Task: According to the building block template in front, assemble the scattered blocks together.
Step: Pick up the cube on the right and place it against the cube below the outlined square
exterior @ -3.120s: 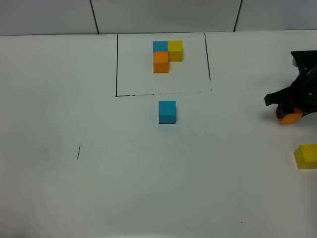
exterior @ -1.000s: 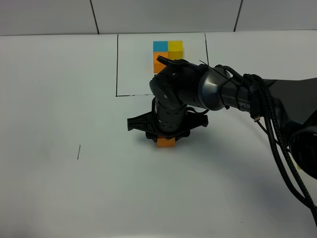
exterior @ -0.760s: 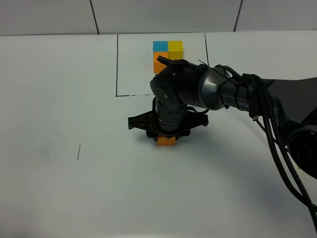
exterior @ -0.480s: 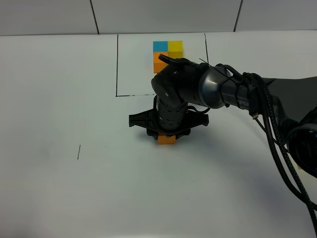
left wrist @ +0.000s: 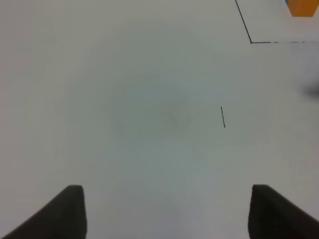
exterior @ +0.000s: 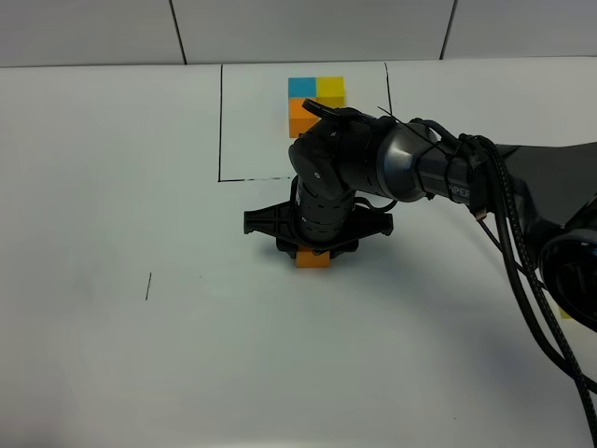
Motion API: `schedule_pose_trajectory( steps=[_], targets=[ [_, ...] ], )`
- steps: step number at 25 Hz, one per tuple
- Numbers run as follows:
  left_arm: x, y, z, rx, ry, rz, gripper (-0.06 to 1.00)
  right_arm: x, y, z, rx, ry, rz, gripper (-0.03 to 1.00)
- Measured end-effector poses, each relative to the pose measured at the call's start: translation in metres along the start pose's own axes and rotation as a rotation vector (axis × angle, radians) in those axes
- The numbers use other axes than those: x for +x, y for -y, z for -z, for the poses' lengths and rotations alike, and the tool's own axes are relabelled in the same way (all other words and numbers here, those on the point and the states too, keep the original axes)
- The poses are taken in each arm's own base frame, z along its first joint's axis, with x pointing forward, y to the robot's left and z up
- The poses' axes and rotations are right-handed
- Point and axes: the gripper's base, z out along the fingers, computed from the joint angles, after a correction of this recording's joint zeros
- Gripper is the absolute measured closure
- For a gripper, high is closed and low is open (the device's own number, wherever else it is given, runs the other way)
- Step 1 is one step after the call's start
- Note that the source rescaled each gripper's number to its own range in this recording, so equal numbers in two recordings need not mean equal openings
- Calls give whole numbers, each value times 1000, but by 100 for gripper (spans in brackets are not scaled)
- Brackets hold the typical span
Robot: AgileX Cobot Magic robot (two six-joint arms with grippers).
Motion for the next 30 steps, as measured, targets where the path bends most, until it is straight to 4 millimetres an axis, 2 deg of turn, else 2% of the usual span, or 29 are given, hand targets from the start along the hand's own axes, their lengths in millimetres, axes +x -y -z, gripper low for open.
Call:
schedule_pose_trajectory(
  steps=[30],
  targets=[
    [0,0,0,0,0,-1,48,-5,4,-4,5,19,3,96]
  ],
)
